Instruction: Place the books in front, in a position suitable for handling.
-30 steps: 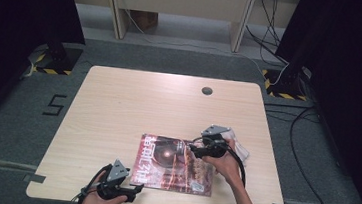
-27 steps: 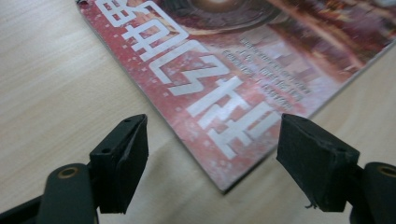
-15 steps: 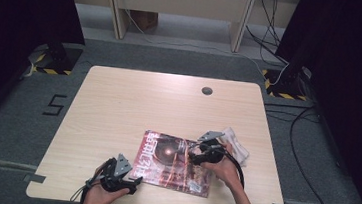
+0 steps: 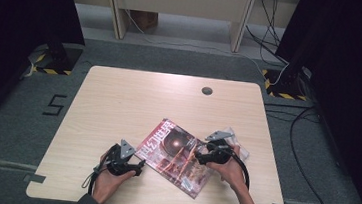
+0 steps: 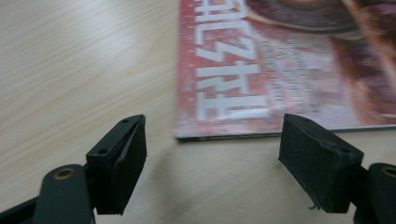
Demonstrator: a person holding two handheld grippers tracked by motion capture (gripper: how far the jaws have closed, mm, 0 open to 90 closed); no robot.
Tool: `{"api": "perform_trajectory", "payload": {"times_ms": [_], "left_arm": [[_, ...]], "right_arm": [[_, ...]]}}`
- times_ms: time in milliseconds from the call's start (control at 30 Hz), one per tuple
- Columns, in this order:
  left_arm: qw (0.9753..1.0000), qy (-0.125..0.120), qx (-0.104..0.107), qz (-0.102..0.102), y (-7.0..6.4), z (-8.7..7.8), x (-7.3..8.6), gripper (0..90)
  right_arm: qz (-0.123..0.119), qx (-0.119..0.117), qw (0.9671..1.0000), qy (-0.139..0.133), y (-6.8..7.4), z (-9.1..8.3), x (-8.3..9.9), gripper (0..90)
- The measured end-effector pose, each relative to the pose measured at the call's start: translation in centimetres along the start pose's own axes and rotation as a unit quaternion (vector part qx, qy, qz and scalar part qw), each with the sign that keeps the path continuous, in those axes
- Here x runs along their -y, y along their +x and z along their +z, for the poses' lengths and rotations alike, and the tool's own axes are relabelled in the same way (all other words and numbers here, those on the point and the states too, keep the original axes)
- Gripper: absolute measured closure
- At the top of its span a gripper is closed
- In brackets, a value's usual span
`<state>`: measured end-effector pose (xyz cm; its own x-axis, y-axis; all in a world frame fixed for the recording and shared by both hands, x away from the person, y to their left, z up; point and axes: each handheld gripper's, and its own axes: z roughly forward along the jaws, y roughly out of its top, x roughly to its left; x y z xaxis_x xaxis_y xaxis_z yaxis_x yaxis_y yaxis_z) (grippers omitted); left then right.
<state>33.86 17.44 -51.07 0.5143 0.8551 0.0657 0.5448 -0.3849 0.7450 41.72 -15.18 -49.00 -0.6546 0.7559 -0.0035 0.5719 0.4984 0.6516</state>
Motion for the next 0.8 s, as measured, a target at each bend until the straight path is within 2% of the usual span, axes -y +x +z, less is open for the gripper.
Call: {"api": "perform_trajectory", "payload": {"times_ms": [33, 133, 167, 200, 233, 267, 300, 333, 367, 400, 433, 467, 500, 533, 567, 600, 633, 733, 800], "left_arm": [[0.9999, -0.001, 0.008, 0.006, -0.6, -0.1, 0.0, 22.9], [0.9996, 0.000, 0.018, 0.021, -1.8, 0.0, -0.1, 23.0], [0.9994, 0.005, 0.024, 0.024, -2.2, 0.3, -0.1, 23.2], [0.9994, 0.005, 0.024, 0.024, -2.2, 0.3, -0.1, 23.3], [0.9995, 0.006, 0.022, 0.023, -2.1, 0.6, -0.1, 22.9], [0.9995, 0.006, 0.022, 0.023, -2.1, 0.6, -0.1, 22.8], [0.9996, 0.006, 0.021, 0.020, -2.0, 0.7, -0.2, 22.8], [0.9997, 0.006, 0.017, 0.018, -1.7, 0.8, -0.2, 23.5], [0.9998, 0.005, 0.014, 0.014, -1.5, 0.8, -0.2, 23.5], [0.9998, 0.004, 0.016, 0.007, -1.3, 0.9, -0.2, 23.5], [0.9998, 0.005, 0.017, -0.004, -0.9, 1.0, -0.1, 23.4], [0.9998, 0.006, 0.016, -0.007, -0.8, 1.0, -0.1, 23.4], [0.9998, 0.006, 0.016, -0.007, -0.8, 1.0, -0.1, 23.5], [0.9999, 0.006, 0.015, -0.005, -0.7, 1.0, -0.2, 23.6], [0.9999, 0.007, 0.014, -0.004, -0.7, 1.0, -0.2, 23.6], [0.9999, 0.007, 0.014, -0.003, -0.7, 1.0, -0.2, 22.6], [0.9999, 0.008, 0.013, -0.004, -0.7, 1.1, -0.3, 22.3], [0.9999, 0.008, 0.013, -0.004, -0.6, 1.1, -0.3, 22.5], [1.0000, 0.007, 0.004, -0.004, -0.5, 1.2, -0.5, 22.9]], "right_arm": [[0.010, -0.002, 0.9999, 0.013, -0.3, 0.4, 0.2, 29.5], [0.011, -0.004, 0.9999, 0.004, -0.1, 0.4, 0.6, 28.8], [0.011, -0.017, 0.9998, 0.008, 0.4, 0.1, 0.7, 31.3], [0.011, -0.017, 0.9998, 0.008, 0.4, 0.1, 0.7, 31.3], [0.000, -0.035, 0.9994, 0.004, 1.4, 0.0, 1.1, 30.6], [-0.015, -0.038, 0.9991, 0.009, 2.1, -0.1, 1.2, 30.6], [-0.015, -0.038, 0.9991, 0.009, 2.1, -0.1, 1.2, 30.6], [-0.038, -0.040, 0.9983, 0.018, 3.1, -0.3, 1.2, 33.5], [-0.038, -0.040, 0.9983, 0.018, 3.1, -0.3, 1.2, 33.5], [-0.038, -0.039, 0.9984, 0.015, 3.3, -0.4, 1.1, 33.7], [-0.048, -0.025, 0.9985, 0.005, 3.0, -0.2, 0.7, 32.3], [-0.049, -0.012, 0.9987, 0.000, 2.7, 0.0, 0.5, 31.1], [-0.036, 0.003, 0.9993, -0.006, 2.0, 0.1, 0.2, 30.7], [-0.019, 0.007, 0.9997, -0.010, 1.4, 0.2, 0.0, 30.8], [-0.019, 0.007, 0.9997, -0.010, 1.4, 0.2, 0.0, 30.8], [0.008, 0.011, 0.9997, -0.018, 0.3, 0.5, 0.0, 30.7], [0.015, 0.008, 0.9998, -0.011, 0.0, 0.7, 0.1, 30.4], [0.020, 0.008, 0.9998, -0.006, -0.3, 0.9, 0.5, 29.5], [0.013, 0.009, 0.9999, 0.001, 0.1, 0.8, 0.6, 26.8]]}}
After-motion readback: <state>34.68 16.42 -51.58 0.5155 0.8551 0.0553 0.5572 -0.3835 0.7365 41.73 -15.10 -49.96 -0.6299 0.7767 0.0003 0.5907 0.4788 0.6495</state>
